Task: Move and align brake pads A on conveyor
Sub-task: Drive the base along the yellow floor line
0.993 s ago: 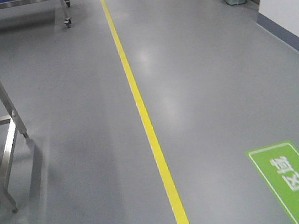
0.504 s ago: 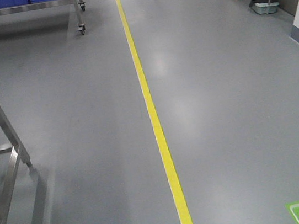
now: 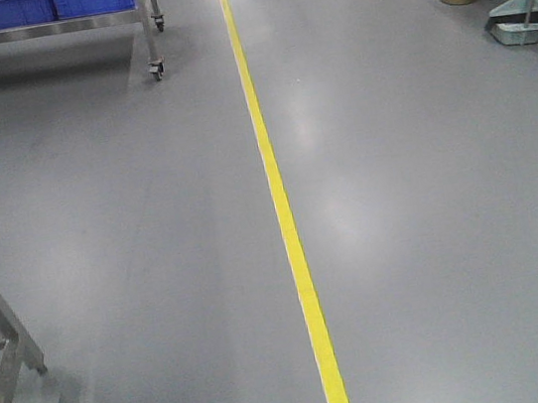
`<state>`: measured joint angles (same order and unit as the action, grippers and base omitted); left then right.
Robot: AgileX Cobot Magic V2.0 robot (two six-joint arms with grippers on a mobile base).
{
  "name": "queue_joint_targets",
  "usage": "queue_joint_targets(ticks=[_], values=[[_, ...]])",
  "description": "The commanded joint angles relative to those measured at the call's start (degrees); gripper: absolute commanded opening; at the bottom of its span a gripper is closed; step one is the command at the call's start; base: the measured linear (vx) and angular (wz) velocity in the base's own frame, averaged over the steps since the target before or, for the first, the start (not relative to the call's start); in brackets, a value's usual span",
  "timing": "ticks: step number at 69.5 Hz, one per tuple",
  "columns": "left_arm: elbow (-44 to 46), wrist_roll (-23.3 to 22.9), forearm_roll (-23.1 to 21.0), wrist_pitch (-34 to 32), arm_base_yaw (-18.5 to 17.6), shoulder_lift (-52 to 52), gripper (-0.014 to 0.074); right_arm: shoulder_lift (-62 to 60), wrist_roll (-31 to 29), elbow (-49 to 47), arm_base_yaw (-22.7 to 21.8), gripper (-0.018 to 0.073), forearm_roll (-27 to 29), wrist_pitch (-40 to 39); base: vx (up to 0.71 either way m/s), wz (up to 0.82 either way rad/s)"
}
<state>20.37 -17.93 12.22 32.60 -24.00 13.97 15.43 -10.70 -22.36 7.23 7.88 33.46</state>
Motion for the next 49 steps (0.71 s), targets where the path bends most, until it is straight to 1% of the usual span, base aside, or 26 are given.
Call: queue_joint_targets(ticks=[1, 49], values=[[1.44, -0.21, 0.30, -3.92, -0.17, 0.54, -0.0006, 0.50, -0.34, -1.46, -0.01, -0.0007, 0.16, -3.95, 0.60, 0.09], [1.44, -0.21, 0.30, -3.80, -0.17, 0.54, -0.0006, 0.50, -0.34, -1.46, -0.01, -0.0007, 0.16, -4.01, 0.60, 0.08]])
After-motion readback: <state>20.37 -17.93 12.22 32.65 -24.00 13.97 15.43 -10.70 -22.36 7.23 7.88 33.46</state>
